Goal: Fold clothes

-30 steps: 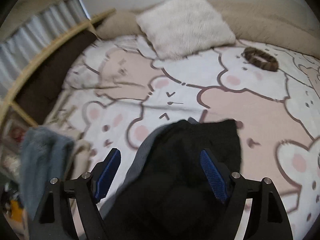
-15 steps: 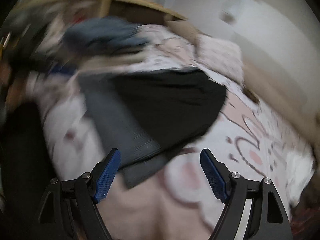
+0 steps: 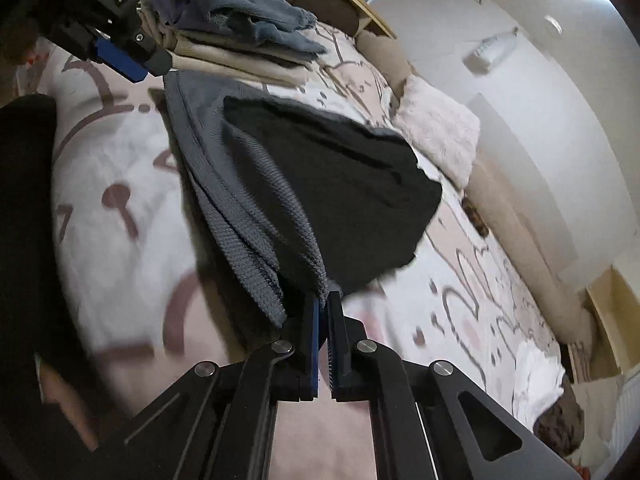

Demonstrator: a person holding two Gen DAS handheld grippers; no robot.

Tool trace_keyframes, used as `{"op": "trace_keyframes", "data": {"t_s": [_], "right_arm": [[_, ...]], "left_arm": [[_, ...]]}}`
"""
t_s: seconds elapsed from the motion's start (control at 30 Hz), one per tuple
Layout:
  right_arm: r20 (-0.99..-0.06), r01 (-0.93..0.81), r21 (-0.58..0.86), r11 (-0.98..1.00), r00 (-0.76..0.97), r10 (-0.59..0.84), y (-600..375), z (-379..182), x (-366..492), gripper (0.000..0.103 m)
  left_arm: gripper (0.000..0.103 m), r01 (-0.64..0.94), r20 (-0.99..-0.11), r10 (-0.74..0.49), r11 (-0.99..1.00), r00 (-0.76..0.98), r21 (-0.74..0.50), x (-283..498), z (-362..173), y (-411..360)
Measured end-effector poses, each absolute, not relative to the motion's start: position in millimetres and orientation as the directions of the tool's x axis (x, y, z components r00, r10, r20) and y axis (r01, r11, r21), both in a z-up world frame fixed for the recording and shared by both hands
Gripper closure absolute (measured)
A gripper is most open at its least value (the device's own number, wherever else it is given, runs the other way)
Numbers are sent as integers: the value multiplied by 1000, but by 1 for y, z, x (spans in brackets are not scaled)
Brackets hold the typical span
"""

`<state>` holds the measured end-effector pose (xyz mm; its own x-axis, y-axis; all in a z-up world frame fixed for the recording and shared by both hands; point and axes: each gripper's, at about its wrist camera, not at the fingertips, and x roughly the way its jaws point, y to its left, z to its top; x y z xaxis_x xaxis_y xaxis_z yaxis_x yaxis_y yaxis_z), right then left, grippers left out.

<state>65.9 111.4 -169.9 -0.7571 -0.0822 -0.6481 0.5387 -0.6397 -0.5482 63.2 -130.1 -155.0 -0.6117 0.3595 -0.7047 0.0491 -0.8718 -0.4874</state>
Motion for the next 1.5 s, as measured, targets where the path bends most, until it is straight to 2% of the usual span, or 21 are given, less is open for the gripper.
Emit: {"op": "trace_keyframes", "data": {"t_s": [0.17,0.2,0.23,0.27,0.3,0.37,0.47,0.57,0.7,0.77,0.87,0.93,0.97,1.0,1.07,1.23,1.33,1.5], "right_arm": [[-729,591,-394,-704,-668,-153,124,-172,65,96],[-739,595,-365,-716,-653,-167,124,-171,63,79],[-746,596,-329,-732,-639,-185,125,-168,61,34],[-743,590,-304,-748,-638,-201,126,-163,58,13],[-736,585,-277,-762,-639,-223,127,-159,58,2],[-740,592,-204,-780,-615,-273,135,-152,59,2],[-776,572,-55,-818,-540,-325,150,-149,49,2],[-799,502,111,-858,-468,-378,172,-152,46,2],[-773,344,413,-843,-357,-525,208,-162,30,2],[-741,266,529,-806,-319,-591,222,-169,24,2],[-689,173,652,-738,-271,-672,233,-180,14,2],[-656,124,712,-691,-233,-718,232,-188,7,11],[-649,108,728,-677,-214,-731,229,-191,4,13],[-647,98,734,-672,-201,-735,225,-194,1,13],[-645,78,743,-664,-177,-743,219,-199,-7,14],[-671,42,732,-680,-131,-730,200,-208,-17,14],[-704,76,698,-712,-108,-702,189,-207,-19,14],[-684,78,720,-690,-88,-724,184,-207,-21,14]], "left_arm": [[64,75,-720,365,-863,-590,-500,61,-162,-132],[63,73,-720,367,-863,-589,-500,60,-163,-132],[63,72,-720,369,-862,-588,-501,60,-163,-132],[63,70,-720,369,-863,-588,-500,59,-163,-131],[61,69,-721,369,-864,-587,-498,58,-163,-130],[56,70,-721,359,-869,-593,-490,51,-163,-129],[57,46,-718,333,-891,-610,-452,37,-158,-126],[99,24,-743,274,-931,-611,-363,23,-155,-121],[99,53,-778,168,-967,-606,-250,16,-155,-127],[99,97,-791,134,-967,-597,-237,17,-159,-141],[98,120,-786,181,-944,-591,-308,24,-162,-155],[95,124,-777,201,-934,-596,-336,31,-160,-158],[88,125,-773,211,-928,-599,-351,35,-159,-159],[77,127,-768,221,-922,-601,-365,39,-158,-161],[67,130,-758,240,-910,-607,-393,46,-157,-164],[66,103,-748,338,-874,-571,-474,57,-160,-155],[60,93,-733,418,-834,-536,-543,59,-166,-145],[56,53,-715,499,-802,-490,-595,64,-168,-122]]}}
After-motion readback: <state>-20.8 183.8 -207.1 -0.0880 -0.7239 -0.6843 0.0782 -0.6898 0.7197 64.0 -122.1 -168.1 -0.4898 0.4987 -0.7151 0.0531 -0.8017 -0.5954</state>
